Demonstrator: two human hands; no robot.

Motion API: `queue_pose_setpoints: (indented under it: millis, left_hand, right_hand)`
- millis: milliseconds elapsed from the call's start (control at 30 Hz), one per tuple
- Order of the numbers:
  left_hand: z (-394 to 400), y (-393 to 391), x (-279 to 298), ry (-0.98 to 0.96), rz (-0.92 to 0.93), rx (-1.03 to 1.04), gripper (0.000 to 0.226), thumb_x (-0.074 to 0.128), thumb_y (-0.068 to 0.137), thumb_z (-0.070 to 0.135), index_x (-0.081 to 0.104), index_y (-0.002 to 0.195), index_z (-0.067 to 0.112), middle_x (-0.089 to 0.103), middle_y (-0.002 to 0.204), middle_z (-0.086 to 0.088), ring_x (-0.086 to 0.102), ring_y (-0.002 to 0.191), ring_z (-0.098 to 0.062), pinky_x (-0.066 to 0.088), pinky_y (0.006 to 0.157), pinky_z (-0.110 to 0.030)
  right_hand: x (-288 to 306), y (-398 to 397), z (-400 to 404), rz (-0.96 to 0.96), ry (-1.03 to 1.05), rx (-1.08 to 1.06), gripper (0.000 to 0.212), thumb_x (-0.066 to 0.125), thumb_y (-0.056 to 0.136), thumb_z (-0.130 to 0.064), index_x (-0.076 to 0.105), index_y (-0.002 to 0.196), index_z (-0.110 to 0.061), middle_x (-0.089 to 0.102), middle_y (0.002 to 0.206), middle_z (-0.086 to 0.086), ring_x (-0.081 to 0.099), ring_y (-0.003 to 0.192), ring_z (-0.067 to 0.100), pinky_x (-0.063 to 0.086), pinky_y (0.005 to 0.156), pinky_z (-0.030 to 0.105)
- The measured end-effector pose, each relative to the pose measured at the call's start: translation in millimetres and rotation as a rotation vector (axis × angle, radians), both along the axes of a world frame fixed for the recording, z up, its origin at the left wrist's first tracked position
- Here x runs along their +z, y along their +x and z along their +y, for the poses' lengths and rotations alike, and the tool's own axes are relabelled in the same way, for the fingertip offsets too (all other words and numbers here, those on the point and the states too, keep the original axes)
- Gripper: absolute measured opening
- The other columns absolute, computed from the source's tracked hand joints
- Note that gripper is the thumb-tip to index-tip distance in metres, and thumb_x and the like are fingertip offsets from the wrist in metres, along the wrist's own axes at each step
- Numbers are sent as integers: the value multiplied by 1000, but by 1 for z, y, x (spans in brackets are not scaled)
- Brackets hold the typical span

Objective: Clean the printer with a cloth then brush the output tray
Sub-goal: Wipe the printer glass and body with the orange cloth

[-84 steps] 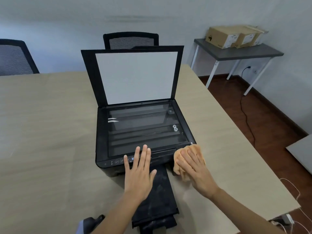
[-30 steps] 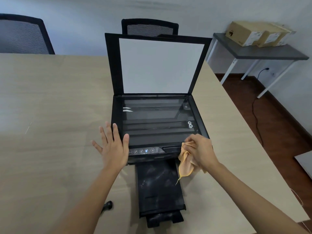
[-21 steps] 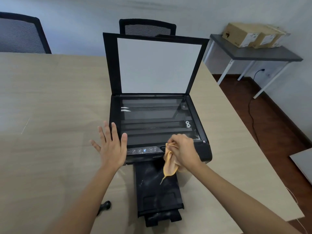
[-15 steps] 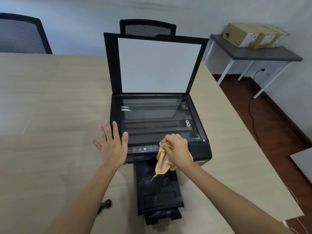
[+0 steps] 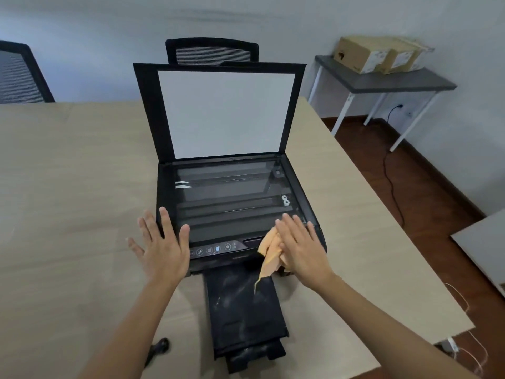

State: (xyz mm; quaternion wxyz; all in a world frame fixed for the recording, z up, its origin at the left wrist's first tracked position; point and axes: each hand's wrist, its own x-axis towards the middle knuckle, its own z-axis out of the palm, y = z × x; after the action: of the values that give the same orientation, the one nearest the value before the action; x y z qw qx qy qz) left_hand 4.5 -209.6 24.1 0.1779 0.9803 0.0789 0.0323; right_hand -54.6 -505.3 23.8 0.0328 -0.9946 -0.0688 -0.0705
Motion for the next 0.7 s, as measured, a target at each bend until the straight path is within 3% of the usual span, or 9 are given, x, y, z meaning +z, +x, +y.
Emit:
queue_pose_setpoints:
  millis: [67, 167, 300, 367, 467, 567, 700]
  left_hand:
    - [-1, 0, -1, 8, -3, 2, 72, 12, 91, 55, 12, 151, 14, 13, 157, -20, 9, 146, -36, 8, 110, -67]
    - [-1, 0, 0, 13, -10, 13, 72, 13, 91, 55, 14, 150, 14, 15, 157, -20, 10, 146, -37, 9, 110, -67]
    - [-1, 1, 0, 13, -12, 9, 71, 14, 91, 54, 14, 150, 15, 14, 157, -19, 10, 146, -36, 8, 111, -67]
    - [-1, 1, -1, 7, -17, 9, 69, 17, 93, 53, 14, 150, 14, 14, 157, -20, 10, 146, -37, 9, 110, -67]
    - [-2, 0, -4, 18, -30, 12, 66, 18, 96, 51, 15, 150, 13, 16, 156, -21, 12, 146, -38, 11, 109, -69]
    - [1, 1, -6, 27, -28, 14, 69, 10, 94, 54, 15, 150, 14, 17, 156, -22, 13, 146, -37, 12, 109, -68]
    - [0, 0, -5, 13, -27, 16, 73, 5, 91, 56, 13, 151, 15, 16, 156, -23, 13, 146, -37, 10, 111, -66]
  right_hand:
    - [3, 1, -1, 20, 61, -224, 51, 21, 101, -28, 32, 147, -10, 28, 156, 13, 16, 147, 30, 19, 117, 48]
    - [3, 9, 19, 39, 232, -482, 49, 34, 100, -13, 27, 147, -1, 18, 158, 19, 7, 148, 34, 12, 119, 44]
    - [-8, -16, 7, 43, 217, -48, 69, 63, 80, 3, 35, 142, 2, 28, 154, 18, 18, 144, 34, 21, 118, 45]
    - [-8, -23, -16, 13, 252, -139, 69, 63, 80, 5, 35, 143, 1, 28, 154, 14, 22, 144, 32, 23, 116, 40]
    - [-7, -19, -21, 18, 315, -379, 57, 43, 98, -20, 24, 147, 0, 14, 158, 12, 10, 147, 33, 18, 119, 44]
    - [-4, 2, -8, 93, 216, -409, 81, 13, 93, -58, 9, 151, -2, 5, 160, 17, -1, 148, 33, 7, 119, 42]
    - [6, 46, -22, 181, 182, -382, 83, 21, 94, -62, 2, 152, -7, 1, 161, 14, -3, 148, 28, 7, 119, 41]
